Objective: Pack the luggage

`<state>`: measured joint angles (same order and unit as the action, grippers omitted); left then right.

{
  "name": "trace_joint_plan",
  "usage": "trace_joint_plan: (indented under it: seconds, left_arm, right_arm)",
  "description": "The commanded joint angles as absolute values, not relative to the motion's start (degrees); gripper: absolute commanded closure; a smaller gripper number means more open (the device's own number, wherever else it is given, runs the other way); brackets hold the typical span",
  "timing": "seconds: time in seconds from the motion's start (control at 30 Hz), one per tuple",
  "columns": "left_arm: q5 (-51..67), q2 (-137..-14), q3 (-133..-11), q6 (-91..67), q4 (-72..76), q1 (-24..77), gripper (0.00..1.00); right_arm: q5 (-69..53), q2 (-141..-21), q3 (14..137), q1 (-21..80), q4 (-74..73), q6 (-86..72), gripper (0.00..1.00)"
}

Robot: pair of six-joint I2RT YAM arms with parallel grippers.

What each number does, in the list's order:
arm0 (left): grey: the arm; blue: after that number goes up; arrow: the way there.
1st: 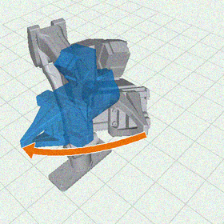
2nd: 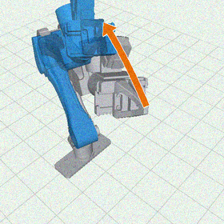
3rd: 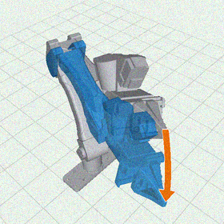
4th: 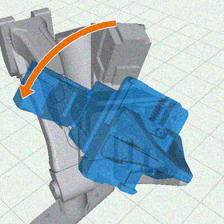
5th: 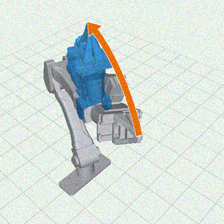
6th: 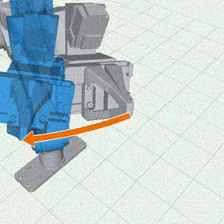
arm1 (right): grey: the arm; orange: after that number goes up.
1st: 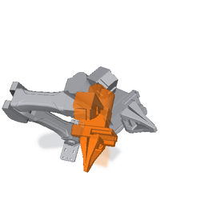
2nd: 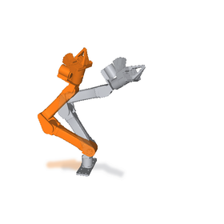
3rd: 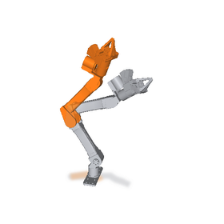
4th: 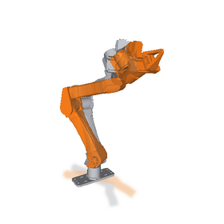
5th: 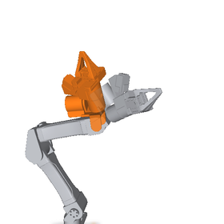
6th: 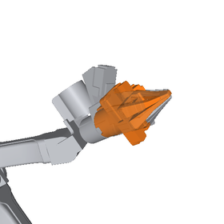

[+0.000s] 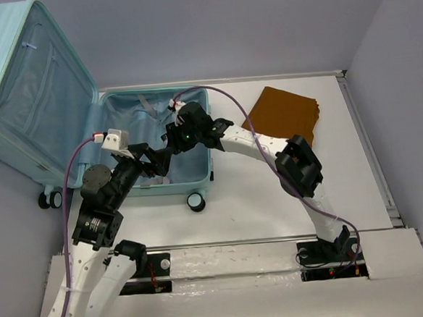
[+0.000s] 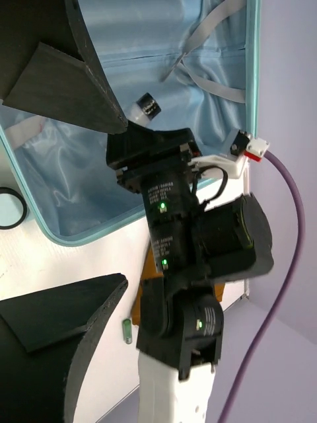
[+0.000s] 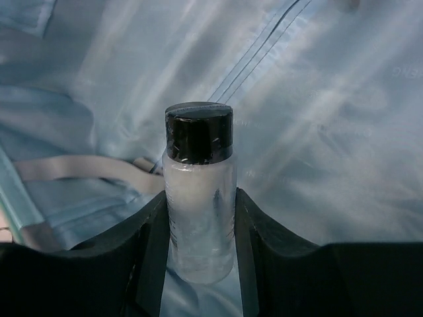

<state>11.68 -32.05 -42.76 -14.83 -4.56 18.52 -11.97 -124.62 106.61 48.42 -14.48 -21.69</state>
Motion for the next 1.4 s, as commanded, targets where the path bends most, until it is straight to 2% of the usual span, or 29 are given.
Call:
trace_joint_plan:
  seconds: [0.0,0.07,0.1,0.2,0.23,0.27,0.4,0.53,0.63,0.7,0.87,1.03,1.37]
  left_arm:
    - [11.51,-31.38,-42.54,-15.38,-3.16,18.19,0.01]
    - [11.51,-31.29,-42.54,-15.38,-3.16,18.19,0.01]
    - [11.34,-31.29,-42.54,-15.29,-3.25,18.19,0.01]
    - [11.34,-31.29,-42.45,-15.29,-3.25,18.19,0.01]
    - [11.51,-31.38,-42.54,-15.29,-3.16,18.19,0.01]
    - [11.51,-31.46,-42.54,-15.29,-3.25,18.19,0.01]
    - [11.51,-31.20,-42.54,-15.29,-3.25,18.19,0.01]
    - [11.60,-31.11,-42.54,-15.29,-3.25,18.19,0.01]
    - [11.87,-31.29,-42.45,-15.29,-3.16,18.19,0.01]
    - [12.13,-31.46,-42.45,-15.29,-3.16,18.11,0.01]
    - [12.13,-31.99,-42.54,-15.21,-3.08,17.84,0.01]
    - [12.13,-32.34,-42.54,-15.12,-3.16,17.40,0.01]
    - [12.65,-33.05,-42.54,-15.03,-3.08,17.14,0.01]
  right_arm:
    - [-14.24,-128.74,115.48,48.96,-11.16,-26.09,0.58]
    - [-14.41,-130.60,116.45,49.48,-11.25,-26.63,0.47]
    - [-14.59,-131.39,117.15,49.48,-11.25,-26.89,0.36]
    - [-13.80,-129.74,116.81,49.48,-11.08,-25.41,0.21]
    - [-12.23,-128.68,116.63,49.48,-11.07,-24.70,0.13]
    - [-11.26,-126.06,116.28,49.48,-11.07,-23.74,0.11]
    - [-6.25,-116.41,109.18,47.56,-10.20,-18.91,0.16]
    - [-3.86,-105.86,95.04,40.10,-6.69,-15.47,0.28]
    - [-3.26,-100.21,84.06,31.58,-6.42,-11.53,0.29]
    - [-2.46,-99.06,81.75,29.37,-6.50,-8.80,0.29]
    - [-1.84,-104.14,82.79,27.42,-10.19,1.38,0.21]
    - [-6.75,-110.82,87.53,27.42,-11.42,7.37,0.12]
    - [-12.83,-122.95,97.01,27.42,-11.25,9.23,0.10]
